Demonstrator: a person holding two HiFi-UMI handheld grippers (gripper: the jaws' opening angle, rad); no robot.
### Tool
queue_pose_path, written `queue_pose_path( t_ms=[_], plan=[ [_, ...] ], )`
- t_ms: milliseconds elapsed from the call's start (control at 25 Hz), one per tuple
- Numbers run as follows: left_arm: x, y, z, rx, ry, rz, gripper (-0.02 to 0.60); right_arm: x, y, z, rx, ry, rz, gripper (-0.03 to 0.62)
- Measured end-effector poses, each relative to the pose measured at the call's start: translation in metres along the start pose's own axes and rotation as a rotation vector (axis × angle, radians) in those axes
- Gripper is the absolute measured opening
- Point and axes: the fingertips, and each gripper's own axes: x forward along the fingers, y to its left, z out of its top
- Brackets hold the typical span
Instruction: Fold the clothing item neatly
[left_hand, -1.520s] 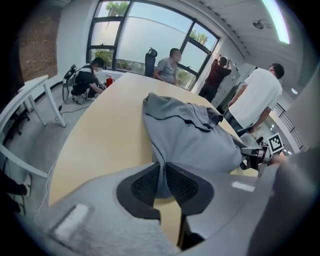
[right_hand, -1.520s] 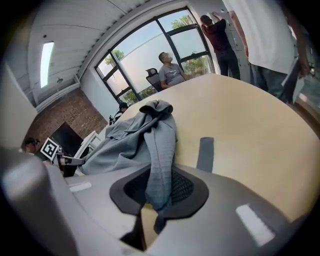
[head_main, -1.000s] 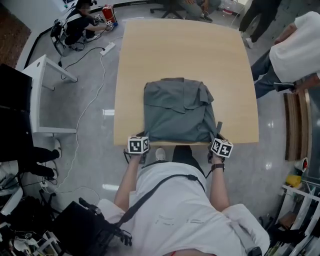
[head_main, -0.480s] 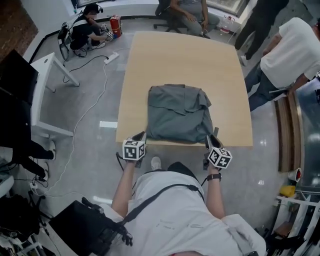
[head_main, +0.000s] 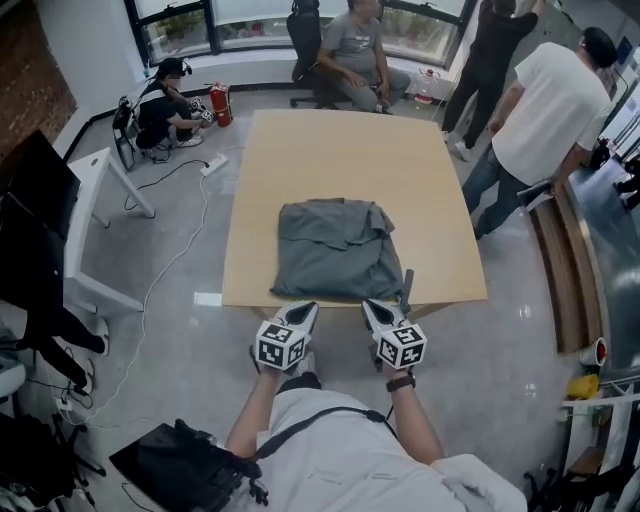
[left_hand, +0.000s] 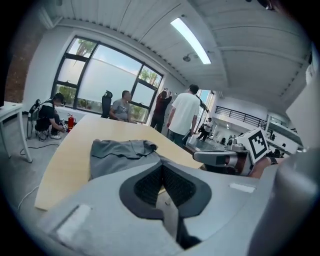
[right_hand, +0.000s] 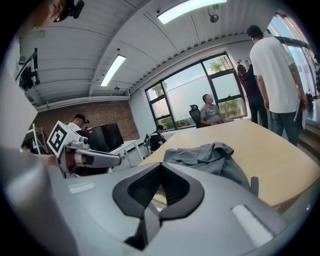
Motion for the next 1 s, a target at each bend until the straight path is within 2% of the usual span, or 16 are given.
queue_pose_path(
  t_ms=[200, 280, 400, 520, 800, 880, 1000],
  plan=[
    [-0.033, -0.066, -0.037, 0.01, 0.004, 0.039, 0.0, -0.067, 0.043, -0.062, 0.14, 0.02, 0.053, 0.006],
    [-0.033, -0.09, -0.046, 0.0, 0.01, 0.059, 0.0, -0.09, 0.035, -0.081, 0.193, 0.023, 0.053, 0.006],
    [-0.029, -0.106, -0.043, 0.027, 0.034, 0.065, 0.0, -0.096, 0.028, -0.087, 0.242, 0.019, 0.053, 0.006],
    [-0.042, -0.108, -0.036, 0.066, 0.049, 0.046, 0.0, -0.094, 0.046, -0.072, 0.24, -0.023, 0.077, 0.006],
    [-0.059, -0.119, -0.019, 0.112, 0.027, -0.02, 0.0, -0.096, 0.08, -0.001, 0.139, -0.15, 0.115, 0.006],
    [-0.063, -0.115, -0.009, 0.128, -0.005, -0.026, 0.0, -0.089, 0.097, 0.016, 0.107, -0.182, 0.134, 0.006],
    [-0.082, -0.101, 0.026, 0.164, -0.122, 0.019, 0.0, -0.077, 0.13, 0.041, 0.004, -0.225, 0.134, 0.006]
  ],
)
